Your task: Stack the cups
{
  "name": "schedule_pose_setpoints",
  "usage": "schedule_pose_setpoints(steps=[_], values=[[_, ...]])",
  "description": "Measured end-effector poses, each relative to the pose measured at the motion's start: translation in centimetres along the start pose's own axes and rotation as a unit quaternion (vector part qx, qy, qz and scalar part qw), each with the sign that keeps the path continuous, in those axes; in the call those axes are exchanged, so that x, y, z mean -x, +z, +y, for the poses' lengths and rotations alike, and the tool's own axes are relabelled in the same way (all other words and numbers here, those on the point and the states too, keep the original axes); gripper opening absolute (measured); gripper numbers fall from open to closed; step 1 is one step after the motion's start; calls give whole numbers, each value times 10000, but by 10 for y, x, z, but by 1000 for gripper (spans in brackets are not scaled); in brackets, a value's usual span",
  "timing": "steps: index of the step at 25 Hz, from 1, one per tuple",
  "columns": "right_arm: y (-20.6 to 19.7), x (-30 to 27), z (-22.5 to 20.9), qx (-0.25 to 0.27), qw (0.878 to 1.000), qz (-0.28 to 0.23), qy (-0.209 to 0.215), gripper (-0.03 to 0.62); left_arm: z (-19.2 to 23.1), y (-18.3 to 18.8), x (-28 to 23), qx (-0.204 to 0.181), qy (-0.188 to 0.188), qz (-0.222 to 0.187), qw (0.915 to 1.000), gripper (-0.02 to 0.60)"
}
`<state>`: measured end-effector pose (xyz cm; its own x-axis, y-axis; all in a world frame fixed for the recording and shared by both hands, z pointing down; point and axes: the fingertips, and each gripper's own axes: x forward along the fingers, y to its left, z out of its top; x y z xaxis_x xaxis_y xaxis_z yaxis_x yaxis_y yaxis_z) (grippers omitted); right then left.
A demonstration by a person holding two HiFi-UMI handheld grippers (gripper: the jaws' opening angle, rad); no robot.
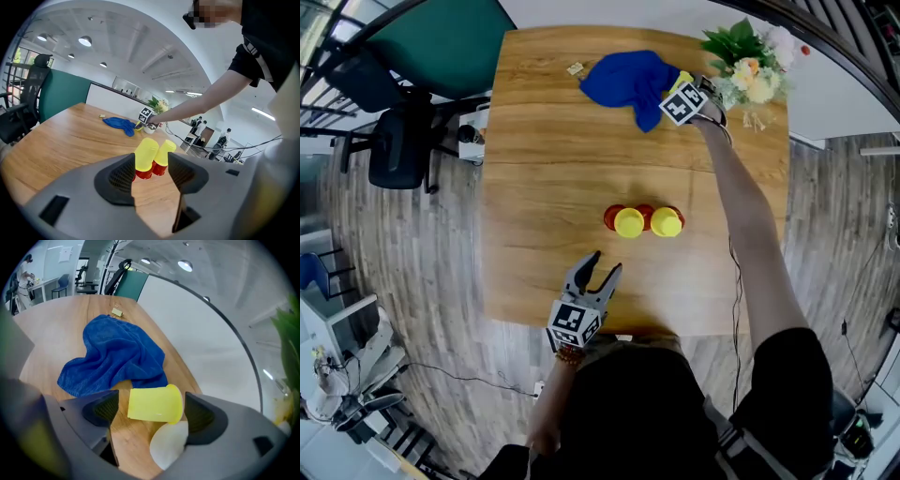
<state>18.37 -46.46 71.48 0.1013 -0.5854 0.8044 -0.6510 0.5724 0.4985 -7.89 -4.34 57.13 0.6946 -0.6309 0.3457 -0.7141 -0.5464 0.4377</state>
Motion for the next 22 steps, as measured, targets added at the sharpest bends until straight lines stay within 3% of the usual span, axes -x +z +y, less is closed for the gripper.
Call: schedule_pose_setpoints(steps=[4,5,6,10,14,18,22], values=[[-2,-12,4,406,9979,514,-1,458,4,3,-4,6,71,-19,10000,241],[-4,-11,1,500,9971,576,-61,430,3,4,-5,6,63,-23,10000,241],[-5,-11,-1,535,9967,596,-103,400,1,5,-7,0,48,-22,10000,241],[-10,-1,0,471,9974,523,-149,394,-1,6,-8,-39,-13,-27,10000,241],[-4,26,15,322,9993,98,-188,394,-8,12,-4,-159,-63,-62,9998,241],[-2,79,40,21,9977,-667,-96,394,-22,16,-8,-348,-126,-135,9992,241],[-17,156,66,-665,9873,-1419,267,394,-47,29,-12,-1146,-303,-256,9926,241]])
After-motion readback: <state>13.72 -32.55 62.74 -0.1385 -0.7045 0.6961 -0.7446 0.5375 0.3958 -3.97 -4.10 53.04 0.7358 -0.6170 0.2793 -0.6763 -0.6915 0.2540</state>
